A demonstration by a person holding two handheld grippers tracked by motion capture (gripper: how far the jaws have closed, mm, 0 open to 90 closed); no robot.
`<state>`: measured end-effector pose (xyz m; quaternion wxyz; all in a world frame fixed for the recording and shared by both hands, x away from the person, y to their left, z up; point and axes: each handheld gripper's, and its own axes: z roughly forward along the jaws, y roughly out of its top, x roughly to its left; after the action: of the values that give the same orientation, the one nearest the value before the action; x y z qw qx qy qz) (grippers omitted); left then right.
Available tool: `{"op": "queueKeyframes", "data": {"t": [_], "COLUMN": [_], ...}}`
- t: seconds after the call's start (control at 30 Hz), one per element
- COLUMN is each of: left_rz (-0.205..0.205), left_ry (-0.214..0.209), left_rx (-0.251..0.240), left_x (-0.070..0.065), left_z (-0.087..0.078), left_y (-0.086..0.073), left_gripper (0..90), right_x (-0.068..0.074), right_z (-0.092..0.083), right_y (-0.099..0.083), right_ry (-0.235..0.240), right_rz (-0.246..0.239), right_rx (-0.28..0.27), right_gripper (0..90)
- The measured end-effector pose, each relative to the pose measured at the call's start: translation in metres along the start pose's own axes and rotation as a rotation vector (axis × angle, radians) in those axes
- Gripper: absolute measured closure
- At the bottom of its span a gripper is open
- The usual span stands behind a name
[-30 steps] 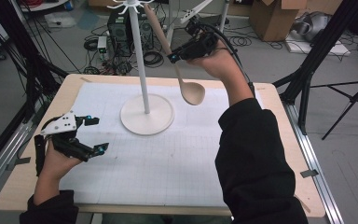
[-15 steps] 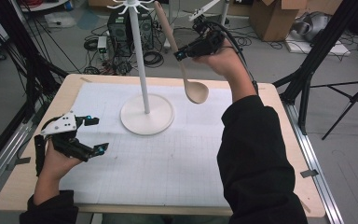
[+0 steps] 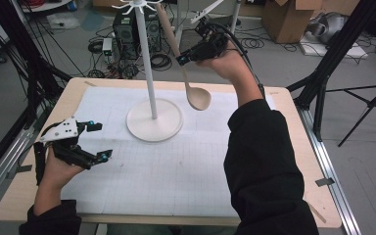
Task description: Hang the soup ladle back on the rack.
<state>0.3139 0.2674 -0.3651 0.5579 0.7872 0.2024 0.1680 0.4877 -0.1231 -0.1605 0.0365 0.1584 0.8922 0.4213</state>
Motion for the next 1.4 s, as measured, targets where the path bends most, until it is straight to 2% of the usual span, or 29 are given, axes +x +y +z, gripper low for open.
{"op": "queueKeyframes", "data": {"t": [0.2,0.73,1.27,1.4], "left_rz": [0.001,-0.001,0.001,0.001], "left_ry": [0.0,0.0,-0.002,-0.003], "left_rx": [0.003,0.001,0.002,0.004], "left_x": [0.0,0.0,0.0,0.0], "left_z": [0.001,-0.001,0.0,0.0], "left_y": [0.0,0.0,-0.001,-0.001], "left_gripper": [1.7,1.7,1.7,1.7], "right_x": [0.003,0.002,0.001,0.002], "right_z": [0.006,0.019,0.022,0.022], "right_y": [0.002,0.008,0.009,0.008], "right_ry": [0.004,0.012,-0.004,-0.012], "right_rz": [-0.015,-0.009,0.001,-0.006], "right_rx": [0.014,0.03,0.048,0.054], "right_gripper": [77.6,77.6,77.0,74.1]}}
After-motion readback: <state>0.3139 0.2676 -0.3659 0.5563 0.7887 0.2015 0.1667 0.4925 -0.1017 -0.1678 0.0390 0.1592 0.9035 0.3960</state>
